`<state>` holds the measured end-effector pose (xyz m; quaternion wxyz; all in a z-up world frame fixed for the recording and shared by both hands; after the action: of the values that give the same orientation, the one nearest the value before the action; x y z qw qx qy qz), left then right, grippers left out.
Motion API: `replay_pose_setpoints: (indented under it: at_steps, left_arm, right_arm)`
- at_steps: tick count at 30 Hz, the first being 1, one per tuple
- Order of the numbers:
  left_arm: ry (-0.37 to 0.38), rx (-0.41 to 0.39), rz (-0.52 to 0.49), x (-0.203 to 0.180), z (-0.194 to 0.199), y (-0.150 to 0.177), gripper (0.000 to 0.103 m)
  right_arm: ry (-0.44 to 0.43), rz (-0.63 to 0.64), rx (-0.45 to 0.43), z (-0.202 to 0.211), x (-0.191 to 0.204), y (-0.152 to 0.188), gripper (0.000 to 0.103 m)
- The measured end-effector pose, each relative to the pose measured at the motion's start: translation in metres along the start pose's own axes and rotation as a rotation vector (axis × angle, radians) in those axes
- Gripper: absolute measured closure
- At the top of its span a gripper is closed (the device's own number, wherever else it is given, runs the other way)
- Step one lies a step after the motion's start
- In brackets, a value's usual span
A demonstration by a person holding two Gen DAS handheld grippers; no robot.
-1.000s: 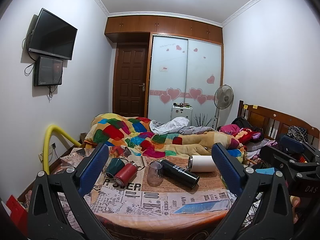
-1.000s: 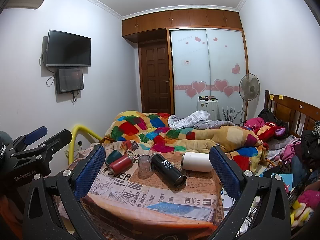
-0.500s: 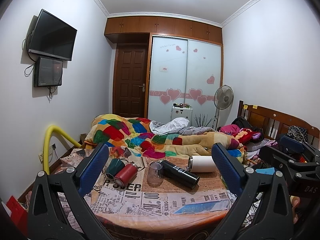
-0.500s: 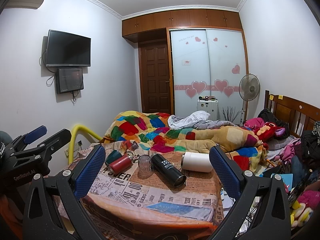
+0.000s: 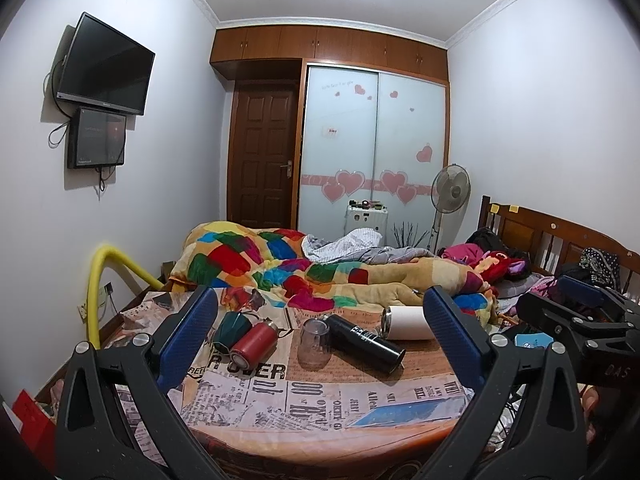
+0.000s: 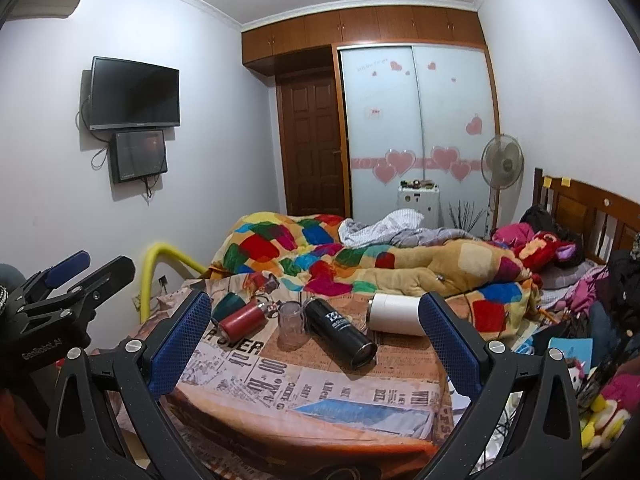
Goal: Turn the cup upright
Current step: 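Move the right gripper down to the lying black thermos bottle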
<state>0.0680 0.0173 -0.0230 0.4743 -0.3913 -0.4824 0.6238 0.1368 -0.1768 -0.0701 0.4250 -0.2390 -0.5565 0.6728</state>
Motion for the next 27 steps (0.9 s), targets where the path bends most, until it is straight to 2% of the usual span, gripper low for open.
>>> replay_pose_setpoints:
  at_steps: [7, 11, 18, 21, 27]
  left_arm:
    - [-0.018, 0.074, 0.003, 0.004, -0.041, 0.015, 0.000]
    - [-0.038, 0.137, -0.001, 0.010, -0.073, 0.031, 0.000]
    - [-0.068, 0.271, 0.003, 0.024, -0.133, 0.067, 0.000]
    - [-0.073, 0.316, 0.015, 0.027, -0.153, 0.078, 0.000]
    - [-0.080, 0.363, 0.031, 0.032, -0.181, 0.092, 0.000]
  right_arm:
    - [0.031, 0.000, 0.099, -0.041, -0.025, 0.011, 0.000]
    - [0.046, 0.024, 0.200, -0.087, -0.045, 0.022, 0.000]
    - [0.003, 0.064, 0.496, -0.193, -0.082, 0.060, 0.000]
    - [-0.021, 0.068, 0.597, -0.224, -0.091, 0.071, 0.000]
    - [-0.110, 0.072, 0.797, -0.284, -0.101, 0.094, 0.012]
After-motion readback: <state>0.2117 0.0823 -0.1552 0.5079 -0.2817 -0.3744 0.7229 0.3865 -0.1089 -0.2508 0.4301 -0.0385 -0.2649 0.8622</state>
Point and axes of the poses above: each gripper's, at about its wrist camera, not at the fingertips, and z roughly against the way its jaws point, x to its left, y to its underside, the point moved 4 cm from there along -z, roughly the way its jaws point, and after that the axes turned 12 degrees about -y, right-handed, at the moved point
